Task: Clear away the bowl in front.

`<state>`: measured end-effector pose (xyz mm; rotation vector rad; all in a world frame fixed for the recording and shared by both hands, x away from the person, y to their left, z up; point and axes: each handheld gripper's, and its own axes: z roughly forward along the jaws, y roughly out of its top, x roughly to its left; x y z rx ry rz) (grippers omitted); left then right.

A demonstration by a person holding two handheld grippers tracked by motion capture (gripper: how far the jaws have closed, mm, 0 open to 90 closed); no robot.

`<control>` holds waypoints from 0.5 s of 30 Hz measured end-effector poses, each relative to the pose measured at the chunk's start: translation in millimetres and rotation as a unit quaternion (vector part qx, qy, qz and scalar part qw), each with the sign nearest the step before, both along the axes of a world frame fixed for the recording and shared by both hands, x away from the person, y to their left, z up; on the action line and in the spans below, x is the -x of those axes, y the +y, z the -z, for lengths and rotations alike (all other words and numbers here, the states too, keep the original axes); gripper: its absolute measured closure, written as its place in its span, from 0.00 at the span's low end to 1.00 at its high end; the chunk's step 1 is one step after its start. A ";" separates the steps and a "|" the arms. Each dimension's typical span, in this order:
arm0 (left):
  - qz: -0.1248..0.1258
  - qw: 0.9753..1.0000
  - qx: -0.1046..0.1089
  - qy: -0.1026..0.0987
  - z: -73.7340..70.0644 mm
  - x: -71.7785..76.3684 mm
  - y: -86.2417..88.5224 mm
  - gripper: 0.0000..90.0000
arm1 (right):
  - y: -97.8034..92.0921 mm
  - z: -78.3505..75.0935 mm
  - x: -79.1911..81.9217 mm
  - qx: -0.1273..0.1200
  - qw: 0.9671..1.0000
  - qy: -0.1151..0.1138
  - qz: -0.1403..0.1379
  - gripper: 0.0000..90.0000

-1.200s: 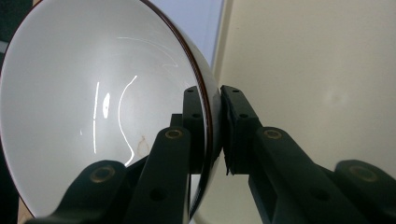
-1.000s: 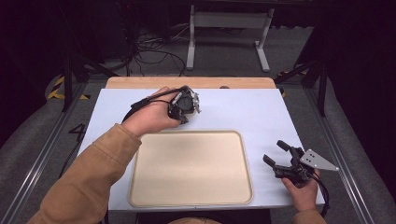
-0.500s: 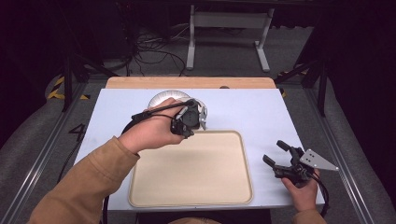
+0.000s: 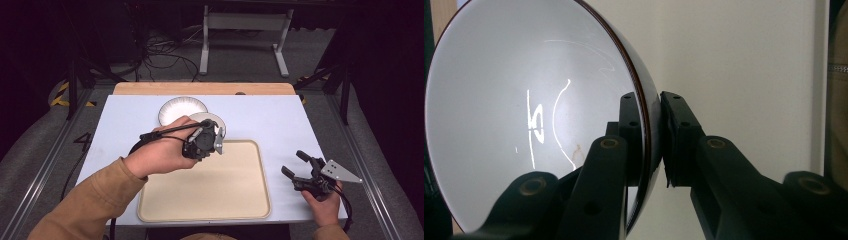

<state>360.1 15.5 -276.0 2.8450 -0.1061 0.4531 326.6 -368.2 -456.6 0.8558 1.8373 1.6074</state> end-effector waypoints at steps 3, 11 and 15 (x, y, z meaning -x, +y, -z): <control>0.009 1.000 0.003 0.001 1.6 6.6 -0.2 0.90 | 0.1 0.0 0.0 0.000 1.000 0.000 0.000 0.18; 0.019 1.000 -0.004 0.010 11.0 16.0 -2.4 0.90 | 0.0 0.0 0.0 0.001 1.000 -0.001 0.000 0.18; 0.025 0.999 0.000 0.021 21.9 15.9 -3.5 0.90 | 0.2 0.0 0.0 0.001 1.000 -0.001 -0.001 0.18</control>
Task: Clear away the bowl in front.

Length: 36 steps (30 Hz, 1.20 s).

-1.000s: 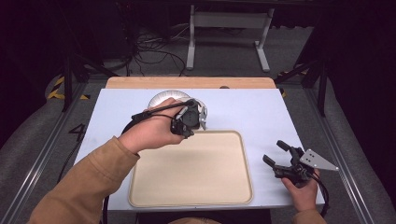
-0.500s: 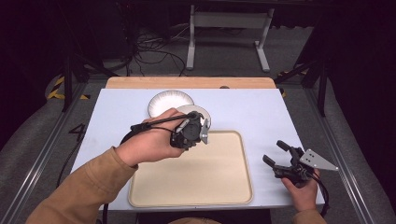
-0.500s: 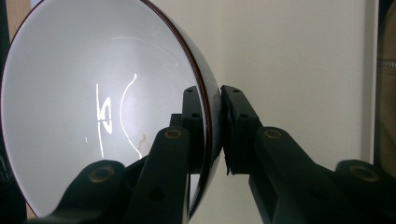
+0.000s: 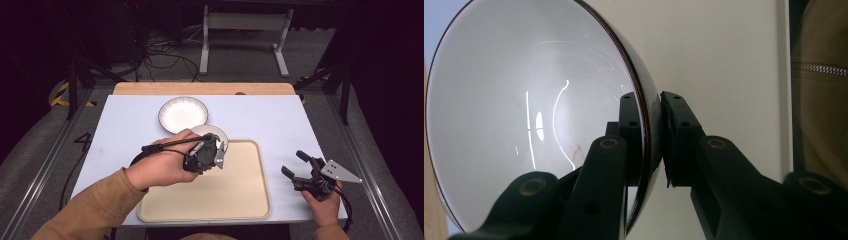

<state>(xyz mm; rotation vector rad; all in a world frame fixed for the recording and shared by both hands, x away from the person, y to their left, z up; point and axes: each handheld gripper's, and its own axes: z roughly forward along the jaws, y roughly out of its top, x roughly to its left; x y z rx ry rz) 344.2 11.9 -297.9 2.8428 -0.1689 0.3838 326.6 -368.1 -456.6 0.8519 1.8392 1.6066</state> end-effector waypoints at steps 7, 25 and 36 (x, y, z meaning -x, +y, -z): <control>-0.003 1.000 0.000 0.010 14.1 -1.3 -1.5 0.90 | 0.0 0.0 0.0 0.000 1.000 0.000 0.000 0.18; -0.006 0.999 -0.004 0.032 42.0 -5.9 -5.0 0.90 | 0.1 0.0 -0.1 0.000 1.000 0.000 0.000 0.18; -0.007 0.999 -0.017 0.040 55.2 -9.2 -7.7 0.90 | 0.1 0.0 0.0 0.001 1.000 0.000 0.000 0.18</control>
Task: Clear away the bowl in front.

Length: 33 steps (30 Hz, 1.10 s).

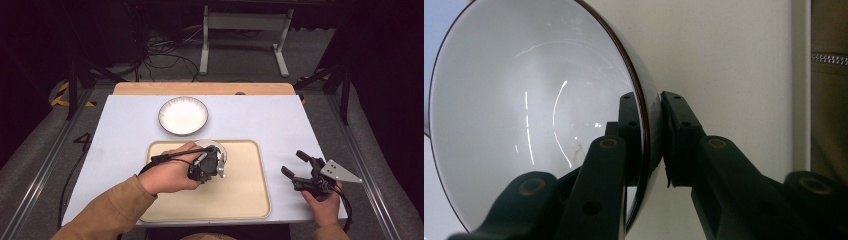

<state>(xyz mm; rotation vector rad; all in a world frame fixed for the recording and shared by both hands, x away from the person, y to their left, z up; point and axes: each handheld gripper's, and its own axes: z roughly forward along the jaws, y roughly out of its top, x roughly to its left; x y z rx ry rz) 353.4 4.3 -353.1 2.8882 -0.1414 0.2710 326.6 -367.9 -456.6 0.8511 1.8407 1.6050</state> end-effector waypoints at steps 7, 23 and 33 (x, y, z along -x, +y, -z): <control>0.000 1.000 -0.007 0.008 8.0 -0.9 -1.0 0.90 | 0.1 0.0 0.0 0.001 1.000 0.000 0.000 0.18; -0.002 1.000 -0.013 0.026 22.1 -2.5 -4.9 0.90 | 0.1 0.0 0.1 0.001 1.000 -0.001 0.000 0.18; -0.002 0.999 -0.017 0.035 28.9 -3.5 -5.7 0.90 | 0.2 0.1 0.2 0.000 1.000 -0.001 0.000 0.18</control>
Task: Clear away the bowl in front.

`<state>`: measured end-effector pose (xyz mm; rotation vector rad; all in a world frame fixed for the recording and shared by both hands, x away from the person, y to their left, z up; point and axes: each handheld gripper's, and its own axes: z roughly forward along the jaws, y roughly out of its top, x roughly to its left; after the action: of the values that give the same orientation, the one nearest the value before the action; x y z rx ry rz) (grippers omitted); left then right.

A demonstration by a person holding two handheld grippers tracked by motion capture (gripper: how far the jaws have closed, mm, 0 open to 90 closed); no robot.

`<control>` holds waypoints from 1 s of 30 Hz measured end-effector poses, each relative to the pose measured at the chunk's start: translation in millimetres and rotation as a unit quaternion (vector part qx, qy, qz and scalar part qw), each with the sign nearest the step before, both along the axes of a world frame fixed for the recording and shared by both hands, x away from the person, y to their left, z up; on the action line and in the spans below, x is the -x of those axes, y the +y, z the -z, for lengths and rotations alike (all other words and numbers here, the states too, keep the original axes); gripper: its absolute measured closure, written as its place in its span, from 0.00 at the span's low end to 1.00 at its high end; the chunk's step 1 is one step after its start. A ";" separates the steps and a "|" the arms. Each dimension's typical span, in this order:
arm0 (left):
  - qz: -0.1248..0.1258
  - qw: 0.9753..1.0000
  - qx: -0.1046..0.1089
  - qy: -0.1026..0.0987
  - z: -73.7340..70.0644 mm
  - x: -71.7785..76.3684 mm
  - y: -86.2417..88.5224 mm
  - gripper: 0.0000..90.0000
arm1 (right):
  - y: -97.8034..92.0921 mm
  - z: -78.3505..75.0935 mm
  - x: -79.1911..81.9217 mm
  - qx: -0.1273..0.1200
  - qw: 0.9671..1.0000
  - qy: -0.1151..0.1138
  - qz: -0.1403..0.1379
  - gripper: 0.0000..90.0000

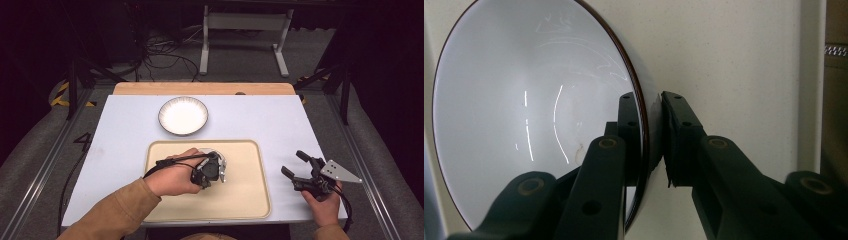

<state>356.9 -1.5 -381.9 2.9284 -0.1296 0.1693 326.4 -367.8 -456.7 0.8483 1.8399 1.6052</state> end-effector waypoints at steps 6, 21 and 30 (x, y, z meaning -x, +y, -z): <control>0.000 1.000 0.000 0.002 1.1 0.4 0.0 0.90 | 0.1 0.0 0.0 0.001 1.000 0.000 0.000 0.18; -0.002 1.000 -0.008 0.018 6.2 1.4 0.4 0.92 | 0.1 -0.1 0.0 0.001 1.000 0.001 0.000 0.18; -0.012 0.999 -0.012 0.041 12.0 1.3 1.2 0.85 | 0.2 -0.1 0.0 0.002 1.000 0.001 0.000 0.18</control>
<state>355.6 -0.3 -393.9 2.9563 -0.0831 0.0515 326.5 -367.6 -456.6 0.8482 1.8430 1.6017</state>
